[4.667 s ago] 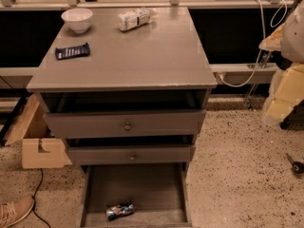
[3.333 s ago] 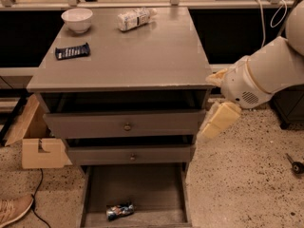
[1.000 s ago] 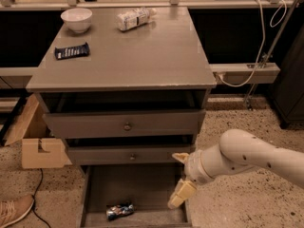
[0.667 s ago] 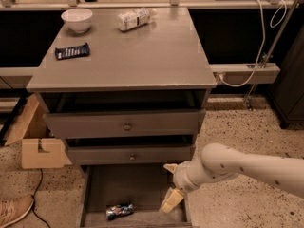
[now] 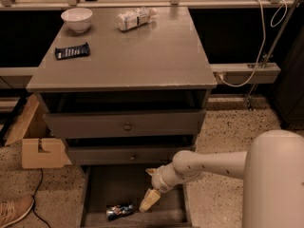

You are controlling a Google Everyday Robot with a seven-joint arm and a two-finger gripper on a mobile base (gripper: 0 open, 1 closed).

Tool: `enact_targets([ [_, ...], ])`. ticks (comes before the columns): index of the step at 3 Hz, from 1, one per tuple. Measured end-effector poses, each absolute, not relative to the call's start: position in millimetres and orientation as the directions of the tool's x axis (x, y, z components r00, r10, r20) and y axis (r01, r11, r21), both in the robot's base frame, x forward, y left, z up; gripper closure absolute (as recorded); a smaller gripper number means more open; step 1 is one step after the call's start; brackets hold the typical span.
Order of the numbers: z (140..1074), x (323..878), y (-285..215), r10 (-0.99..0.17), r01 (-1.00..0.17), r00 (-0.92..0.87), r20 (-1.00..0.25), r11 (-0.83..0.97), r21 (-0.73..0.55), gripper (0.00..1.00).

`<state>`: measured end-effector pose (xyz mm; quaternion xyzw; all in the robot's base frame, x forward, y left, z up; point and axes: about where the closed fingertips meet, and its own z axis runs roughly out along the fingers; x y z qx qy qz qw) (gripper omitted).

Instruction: Pick redbull can from bottom drawer and place on counter

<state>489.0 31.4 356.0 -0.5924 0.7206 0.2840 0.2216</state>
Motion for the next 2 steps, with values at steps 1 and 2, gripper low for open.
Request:
enact_targets([
  [1, 357, 489, 31, -0.729, -0.98, -0.198, -0.656, 0.136, 0.145, 0.0],
  [2, 316, 494, 48, -0.746, -0.989, -0.143, -0.65, 0.093, 0.111, 0.0],
])
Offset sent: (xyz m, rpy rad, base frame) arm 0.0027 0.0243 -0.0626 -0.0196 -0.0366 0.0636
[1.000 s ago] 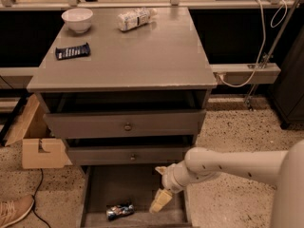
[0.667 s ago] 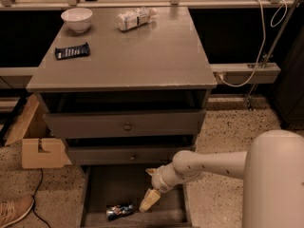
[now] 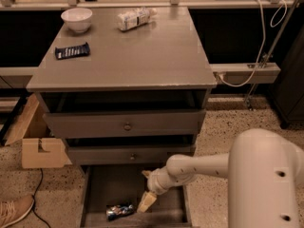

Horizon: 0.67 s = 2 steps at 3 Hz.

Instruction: Pick redbull can from bottom drawer and place on counter

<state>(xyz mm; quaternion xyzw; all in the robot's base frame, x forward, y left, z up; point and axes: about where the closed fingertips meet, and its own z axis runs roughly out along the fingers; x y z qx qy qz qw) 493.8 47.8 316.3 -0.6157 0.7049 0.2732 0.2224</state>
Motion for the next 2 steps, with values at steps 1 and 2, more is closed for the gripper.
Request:
enact_targets([
  [1, 269, 505, 69, -0.757, -0.996, -0.088, -0.647, 0.051, 0.075, 0.0],
  [2, 232, 517, 90, -0.754, -0.999, -0.036, -0.656, 0.032, 0.018, 0.0],
])
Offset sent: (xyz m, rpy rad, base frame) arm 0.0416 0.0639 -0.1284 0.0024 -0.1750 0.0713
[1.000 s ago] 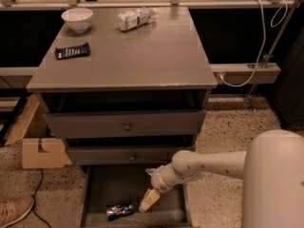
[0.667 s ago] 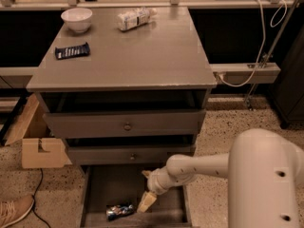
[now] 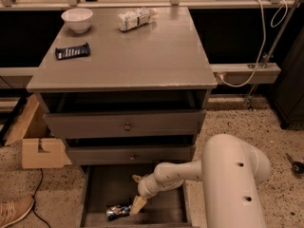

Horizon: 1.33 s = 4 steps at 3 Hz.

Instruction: Pick redbull can from bottom drawer and place on counter

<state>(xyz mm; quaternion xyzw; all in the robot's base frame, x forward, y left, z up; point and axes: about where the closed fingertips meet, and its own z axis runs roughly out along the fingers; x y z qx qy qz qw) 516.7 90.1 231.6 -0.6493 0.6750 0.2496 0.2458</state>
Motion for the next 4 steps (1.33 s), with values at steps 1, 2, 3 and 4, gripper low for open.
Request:
enact_targets([
  [1, 198, 521, 112, -0.759, -1.0, 0.015, -0.651, -0.004, -0.019, 0.0],
  [2, 162, 521, 139, -0.784, -0.999, 0.054, -0.619, -0.04, -0.036, 0.0],
  [3, 140, 517, 155, -0.8, -0.998, 0.067, -0.597, -0.059, -0.032, 0.0],
  [4, 120, 513, 164, -0.816, -0.997, 0.071, -0.573, -0.069, -0.025, 0.18],
])
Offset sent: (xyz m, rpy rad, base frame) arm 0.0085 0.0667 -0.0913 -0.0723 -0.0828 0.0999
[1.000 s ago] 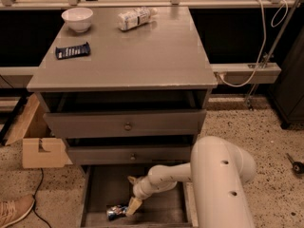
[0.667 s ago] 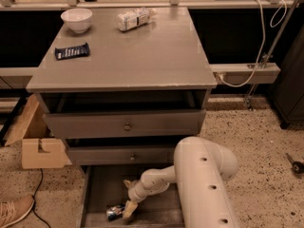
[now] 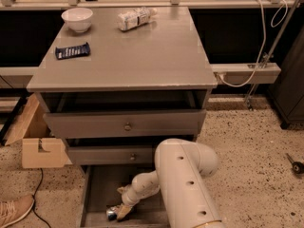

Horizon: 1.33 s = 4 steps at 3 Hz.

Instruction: Pick redbull can from bottom drawer and place on counter

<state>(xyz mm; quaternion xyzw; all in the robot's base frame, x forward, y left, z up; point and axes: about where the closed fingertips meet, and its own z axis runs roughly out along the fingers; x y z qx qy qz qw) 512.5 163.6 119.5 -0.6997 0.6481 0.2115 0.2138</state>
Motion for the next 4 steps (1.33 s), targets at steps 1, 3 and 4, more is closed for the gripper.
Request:
enact_targets([
  [1, 115, 512, 162, -0.826, -0.998, 0.07, -0.559, -0.06, -0.035, 0.42],
  [3, 159, 508, 133, -0.804, -0.995, 0.066, -0.591, -0.012, -0.095, 0.88],
  [4, 210, 498, 106, -0.763, -0.992, 0.101, -0.638, -0.027, -0.125, 1.0],
])
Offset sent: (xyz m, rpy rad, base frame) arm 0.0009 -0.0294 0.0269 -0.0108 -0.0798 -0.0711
